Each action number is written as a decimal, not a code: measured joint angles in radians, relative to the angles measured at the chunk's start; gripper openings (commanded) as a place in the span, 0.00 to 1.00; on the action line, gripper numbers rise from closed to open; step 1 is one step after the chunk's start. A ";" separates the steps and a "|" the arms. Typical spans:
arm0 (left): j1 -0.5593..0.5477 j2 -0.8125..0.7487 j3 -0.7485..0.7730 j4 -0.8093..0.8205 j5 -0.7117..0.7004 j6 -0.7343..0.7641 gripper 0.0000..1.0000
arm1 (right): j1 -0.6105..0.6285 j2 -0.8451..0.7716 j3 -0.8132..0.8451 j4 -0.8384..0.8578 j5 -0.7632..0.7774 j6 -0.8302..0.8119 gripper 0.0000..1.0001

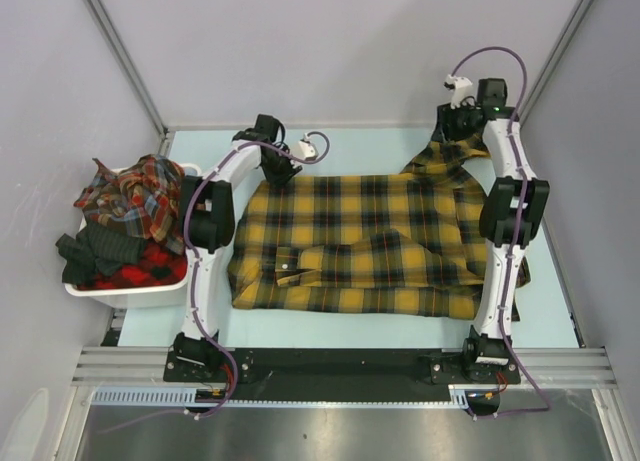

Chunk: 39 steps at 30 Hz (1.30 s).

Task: Fold and stack the long sleeve shirts
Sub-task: Fold the shirt

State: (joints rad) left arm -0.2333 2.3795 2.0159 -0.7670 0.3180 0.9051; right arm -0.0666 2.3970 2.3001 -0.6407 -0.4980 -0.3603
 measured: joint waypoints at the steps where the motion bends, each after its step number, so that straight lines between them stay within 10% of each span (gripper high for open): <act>1: 0.000 -0.002 0.000 0.001 0.001 0.005 0.23 | -0.013 -0.005 -0.002 -0.026 -0.005 0.000 0.53; 8: 0.001 -0.021 -0.008 -0.002 0.012 0.038 0.00 | -0.198 -0.033 -0.072 -0.143 -0.006 0.085 0.86; 22: 0.001 -0.043 -0.024 -0.002 0.018 0.041 0.00 | -0.267 0.132 -0.027 0.065 0.004 0.406 0.87; 23: 0.001 -0.048 -0.029 -0.003 0.016 0.043 0.00 | -0.263 0.159 -0.015 0.082 0.005 0.427 0.84; 27: 0.000 -0.061 -0.038 -0.005 0.007 0.047 0.00 | -0.256 0.201 0.006 0.158 -0.004 0.481 0.00; 39: 0.000 -0.073 -0.041 -0.005 0.004 0.041 0.00 | -0.101 0.134 0.007 0.401 -0.028 0.570 0.01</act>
State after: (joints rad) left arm -0.2329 2.3062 1.9751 -0.7719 0.3218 0.9463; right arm -0.1677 2.5309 2.3070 -0.2394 -0.5259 0.2092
